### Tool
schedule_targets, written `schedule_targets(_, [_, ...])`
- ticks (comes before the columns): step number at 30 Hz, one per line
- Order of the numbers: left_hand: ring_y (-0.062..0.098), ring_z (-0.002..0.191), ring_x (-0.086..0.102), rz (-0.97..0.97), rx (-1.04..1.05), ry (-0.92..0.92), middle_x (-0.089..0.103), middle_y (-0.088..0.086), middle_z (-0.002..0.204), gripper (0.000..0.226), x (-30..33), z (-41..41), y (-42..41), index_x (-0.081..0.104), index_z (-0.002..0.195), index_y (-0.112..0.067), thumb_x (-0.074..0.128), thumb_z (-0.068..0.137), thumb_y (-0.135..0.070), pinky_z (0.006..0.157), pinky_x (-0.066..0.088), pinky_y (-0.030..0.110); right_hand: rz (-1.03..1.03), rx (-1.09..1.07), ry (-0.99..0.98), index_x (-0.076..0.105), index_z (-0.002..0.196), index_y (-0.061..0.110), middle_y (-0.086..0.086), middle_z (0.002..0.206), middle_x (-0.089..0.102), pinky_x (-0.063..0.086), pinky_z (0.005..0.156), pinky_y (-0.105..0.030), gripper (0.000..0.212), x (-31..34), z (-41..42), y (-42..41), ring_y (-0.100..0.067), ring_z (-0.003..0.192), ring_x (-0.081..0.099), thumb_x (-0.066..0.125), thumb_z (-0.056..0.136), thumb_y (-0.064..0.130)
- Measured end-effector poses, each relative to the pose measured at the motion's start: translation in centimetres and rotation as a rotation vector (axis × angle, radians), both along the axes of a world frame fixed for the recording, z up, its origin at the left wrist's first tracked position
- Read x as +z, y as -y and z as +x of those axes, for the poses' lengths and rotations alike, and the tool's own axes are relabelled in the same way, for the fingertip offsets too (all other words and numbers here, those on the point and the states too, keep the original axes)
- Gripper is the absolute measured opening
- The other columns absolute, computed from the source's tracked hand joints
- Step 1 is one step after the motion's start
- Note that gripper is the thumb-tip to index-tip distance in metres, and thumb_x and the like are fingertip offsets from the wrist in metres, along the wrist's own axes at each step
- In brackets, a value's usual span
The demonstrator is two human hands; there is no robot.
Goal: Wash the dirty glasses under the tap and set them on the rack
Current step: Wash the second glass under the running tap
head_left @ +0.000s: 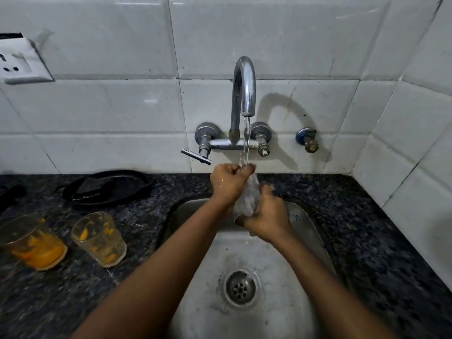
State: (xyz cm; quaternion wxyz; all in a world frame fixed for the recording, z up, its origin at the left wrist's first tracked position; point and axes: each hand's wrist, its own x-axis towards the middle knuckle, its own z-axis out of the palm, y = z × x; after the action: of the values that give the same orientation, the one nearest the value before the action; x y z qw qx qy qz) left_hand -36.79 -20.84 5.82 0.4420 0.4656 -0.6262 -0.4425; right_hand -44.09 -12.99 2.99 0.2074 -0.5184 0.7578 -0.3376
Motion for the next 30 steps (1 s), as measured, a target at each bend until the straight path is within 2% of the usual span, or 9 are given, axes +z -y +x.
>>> schedule_targets(3, [0.009, 0.036, 0.032, 0.136, -0.177, -0.29, 0.036, -0.005, 0.039, 0.046, 0.0, 1.0, 0.0, 0.041, 0.044, -0.018, 0.07, 0.08, -0.024, 0.042, 0.033, 0.019, 0.087, 0.263, 0.915, 0.055, 0.117, 0.003, -0.017, 0.099, 0.068, 0.059, 0.066, -0.037, 0.057, -0.2, -2.0, -0.2, -0.026, 0.077, 0.069, 0.079, 0.066, 0.014])
schedule_targets(5, [0.009, 0.037, 0.033, 0.155, -0.258, -0.288, 0.037, -0.004, 0.04, 0.047, -0.1, 1.4, 0.2, 0.039, 0.044, -0.018, 0.068, 0.081, -0.028, 0.044, 0.034, 0.02, 0.143, 0.309, 1.086, 0.063, 0.105, 0.004, -0.019, 0.089, 0.068, 0.058, 0.067, -0.043, 0.039, -0.4, -2.7, -0.6, -0.029, 0.071, 0.068, 0.073, 0.069, 0.013])
schedule_targets(8, [0.014, 0.048, 0.053, 0.005, -0.457, 0.053, 0.056, 0.009, 0.055, 0.043, 0.8, 2.2, 1.0, 0.056, 0.055, -0.007, 0.058, 0.088, -0.035, 0.055, 0.045, 0.017, 0.052, 0.273, 0.616, 0.057, 0.104, 0.016, -0.005, 0.095, 0.066, 0.055, 0.07, -0.034, 0.04, 0.0, -2.9, 0.1, -0.024, 0.085, 0.065, 0.075, 0.07, 0.004])
schedule_targets(11, [0.019, 0.096, 0.064, -0.037, -0.888, 0.509, 0.068, 0.014, 0.103, 0.02, 2.5, 3.2, 1.3, 0.068, 0.099, -0.005, 0.066, 0.083, -0.017, 0.089, 0.05, 0.025, -0.025, 0.25, 0.004, 0.046, 0.117, 0.02, -0.002, 0.105, 0.062, 0.054, 0.079, -0.037, 0.064, 0.6, -3.5, 1.8, -0.022, 0.096, 0.06, 0.08, 0.063, 0.01])
schedule_targets(16, [0.027, 0.141, 0.021, -0.237, -0.957, 1.501, 0.024, 0.004, 0.154, 0.097, 3.4, 2.4, -0.7, 0.019, 0.145, -0.028, 0.078, 0.069, -0.034, 0.116, 0.017, 0.044, -0.061, 0.379, -0.526, 0.037, 0.133, 0.019, -0.008, 0.13, 0.049, 0.036, 0.103, -0.05, 0.075, 1.3, -3.7, 3.0, -0.025, 0.122, 0.043, 0.076, 0.069, 0.016])
schedule_targets(19, [0.031, 0.145, -0.005, -0.405, -0.846, 1.718, -0.002, 0.004, 0.159, 0.111, 2.3, 2.1, -1.6, -0.003, 0.148, -0.026, 0.076, 0.071, -0.034, 0.113, -0.004, 0.062, -0.124, 0.407, -0.693, 0.034, 0.139, 0.02, -0.009, 0.138, 0.043, 0.027, 0.107, -0.047, 0.072, 1.1, -3.8, 3.2, -0.025, 0.127, 0.037, 0.07, 0.077, 0.021])
schedule_targets(22, [0.029, 0.144, -0.015, -0.512, -0.78, 1.626, -0.012, 0.002, 0.158, 0.111, 1.3, 2.0, -1.6, -0.009, 0.146, -0.033, 0.074, 0.073, -0.031, 0.105, -0.011, 0.07, -0.144, 0.39, -0.74, 0.036, 0.139, 0.02, -0.009, 0.136, 0.045, 0.029, 0.105, -0.046, 0.07, 1.4, -4.5, 3.4, -0.025, 0.126, 0.039, 0.07, 0.077, 0.025])
schedule_targets(25, [0.026, 0.138, 0.027, -0.213, -0.927, 1.167, 0.029, 0.006, 0.151, 0.077, 2.6, 2.6, -0.6, 0.025, 0.144, -0.024, 0.068, 0.08, -0.018, 0.113, 0.021, 0.045, -0.148, 0.383, -0.559, 0.039, 0.136, 0.019, -0.008, 0.132, 0.049, 0.039, 0.101, -0.047, 0.077, 1.3, -5.0, 3.2, -0.024, 0.122, 0.044, 0.078, 0.069, 0.024])
schedule_targets(30, [0.019, 0.094, 0.06, 0.21, -0.88, 0.454, 0.062, 0.012, 0.109, 0.026, 4.3, 5.0, 0.6, 0.057, 0.113, -0.002, 0.041, 0.094, -0.004, 0.084, 0.051, 0.026, -0.185, 0.274, -0.302, 0.044, 0.131, 0.019, -0.008, 0.123, 0.055, 0.046, 0.094, -0.044, 0.081, 0.8, -5.7, 2.5, -0.026, 0.113, 0.051, 0.084, 0.061, 0.026])
